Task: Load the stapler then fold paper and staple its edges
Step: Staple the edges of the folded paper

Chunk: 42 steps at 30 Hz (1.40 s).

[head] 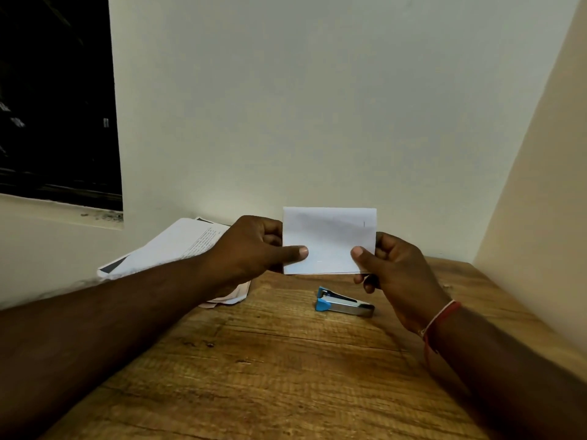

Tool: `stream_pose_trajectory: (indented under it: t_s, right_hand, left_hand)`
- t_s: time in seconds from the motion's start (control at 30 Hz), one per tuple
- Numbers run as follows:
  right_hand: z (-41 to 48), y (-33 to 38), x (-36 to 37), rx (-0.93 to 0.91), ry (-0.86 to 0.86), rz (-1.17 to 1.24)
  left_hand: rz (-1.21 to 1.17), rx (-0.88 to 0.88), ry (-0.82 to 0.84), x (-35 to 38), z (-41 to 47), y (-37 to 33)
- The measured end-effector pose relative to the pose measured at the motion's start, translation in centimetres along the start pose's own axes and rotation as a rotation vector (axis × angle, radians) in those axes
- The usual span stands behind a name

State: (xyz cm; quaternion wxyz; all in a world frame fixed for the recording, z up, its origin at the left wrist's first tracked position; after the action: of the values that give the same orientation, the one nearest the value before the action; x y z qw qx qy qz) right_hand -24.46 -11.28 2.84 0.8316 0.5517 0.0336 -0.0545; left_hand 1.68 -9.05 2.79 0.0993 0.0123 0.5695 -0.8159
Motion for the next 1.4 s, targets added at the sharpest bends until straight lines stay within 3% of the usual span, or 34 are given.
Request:
stream_pose_trajectory:
  t_s: [0.23,0.37,0.43,0.57,0.67,0.73,0.87,0.97,1.17,1.4]
  right_hand:
    - [0.5,-0.2,-0.6,-0.036,-0.095,-0.060]
    - [0.3,0.1,-0.4,0.049,-0.135,-0.102]
    - [0.3,0.1,-0.6,0.084,-0.053,-0.214]
    - [-1.2,-1.1,1.1,0.062,0.310,-0.539]
    - [-2.2,-1.0,2.4,-0.068,0.347,-0.694]
    - [-2.6,-1.0,3.0,-0.085,0.324,-0.645]
    - [-2.8,-0.7,3.1,0.095,0.185,-0.129]
    - [-2.4,-0.1,2.7,0.132,0.109,0.047]
    - [-2.1,-0.3,2.7,0.171,0.117,0.252]
    - [-2.4,-0.1,2.8,0.220,0.161,0.322]
  left_hand:
    - [0.136,0.050,-0.017,-0.4,-0.1,-0.8]
    - [0.151,0.106,-0.127,-1.0,0.3,-0.6]
    - [0.123,0.118,-0.189,-1.5,0.6,-0.4]
    - [0.071,0.113,-0.233,-1.9,0.9,-0.3]
    - [0.055,0.103,-0.232,-1.6,0.8,-0.1]
    - [0.041,0.106,-0.232,-1.2,0.6,0.0]
    - [0.016,0.132,-0.231,-0.8,0.1,-0.3]
    - [0.002,0.143,-0.233,-0.5,-0.2,-0.7]
    - [0.014,0.157,-0.248,0.0,-0.7,-0.7]
    - [0.063,0.214,-0.286,0.1,-1.1,-1.3]
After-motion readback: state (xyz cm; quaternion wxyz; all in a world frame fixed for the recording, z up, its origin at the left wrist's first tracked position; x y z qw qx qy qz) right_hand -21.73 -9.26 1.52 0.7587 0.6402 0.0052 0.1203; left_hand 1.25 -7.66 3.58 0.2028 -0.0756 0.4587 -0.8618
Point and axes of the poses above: each hand's wrist, its own z-axis towards the middle knuckle, its own x-axis out of the palm, y = z × x, the point moved 3 cm from there along z, towards the middle knuckle, and after that the axes turned 8 degrees about -y, right-handed, at the moved point
